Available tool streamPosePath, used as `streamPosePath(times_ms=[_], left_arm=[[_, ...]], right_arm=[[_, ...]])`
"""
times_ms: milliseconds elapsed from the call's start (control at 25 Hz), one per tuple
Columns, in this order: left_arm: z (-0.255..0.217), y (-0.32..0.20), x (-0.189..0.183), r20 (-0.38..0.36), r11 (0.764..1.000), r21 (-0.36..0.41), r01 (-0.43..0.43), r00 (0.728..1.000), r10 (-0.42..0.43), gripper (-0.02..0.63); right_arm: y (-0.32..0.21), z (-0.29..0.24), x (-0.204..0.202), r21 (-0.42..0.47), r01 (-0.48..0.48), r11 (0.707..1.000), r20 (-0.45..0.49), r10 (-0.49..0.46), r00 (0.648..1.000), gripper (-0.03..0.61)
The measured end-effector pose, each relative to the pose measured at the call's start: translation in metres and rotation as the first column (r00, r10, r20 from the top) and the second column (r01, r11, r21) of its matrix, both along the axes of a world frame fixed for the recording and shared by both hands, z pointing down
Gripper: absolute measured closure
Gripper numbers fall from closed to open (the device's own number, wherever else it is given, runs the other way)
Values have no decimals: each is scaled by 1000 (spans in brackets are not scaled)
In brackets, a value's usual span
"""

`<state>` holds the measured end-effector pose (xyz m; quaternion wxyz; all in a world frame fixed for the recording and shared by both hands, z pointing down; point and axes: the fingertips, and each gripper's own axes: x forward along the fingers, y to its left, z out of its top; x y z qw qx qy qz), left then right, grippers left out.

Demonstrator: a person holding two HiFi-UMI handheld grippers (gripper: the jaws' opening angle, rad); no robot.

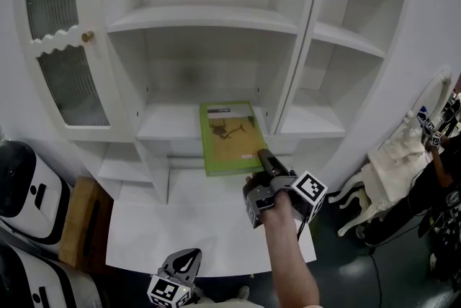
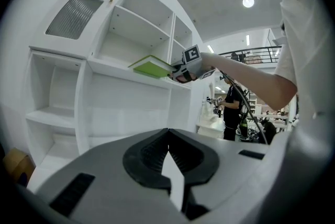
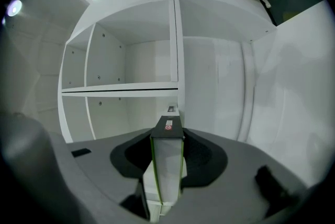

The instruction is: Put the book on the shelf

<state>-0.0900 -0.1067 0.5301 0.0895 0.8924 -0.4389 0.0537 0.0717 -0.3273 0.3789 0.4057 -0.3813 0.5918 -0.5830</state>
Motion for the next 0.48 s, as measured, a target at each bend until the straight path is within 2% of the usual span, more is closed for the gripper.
streamPosePath(times_ms=[480], left_arm=[[1,-2,-1,8,1000,-5,1,1000,-1,604]], right_arm=[[-50,0,-5,15,-28,1000,-11,28,1000,431]])
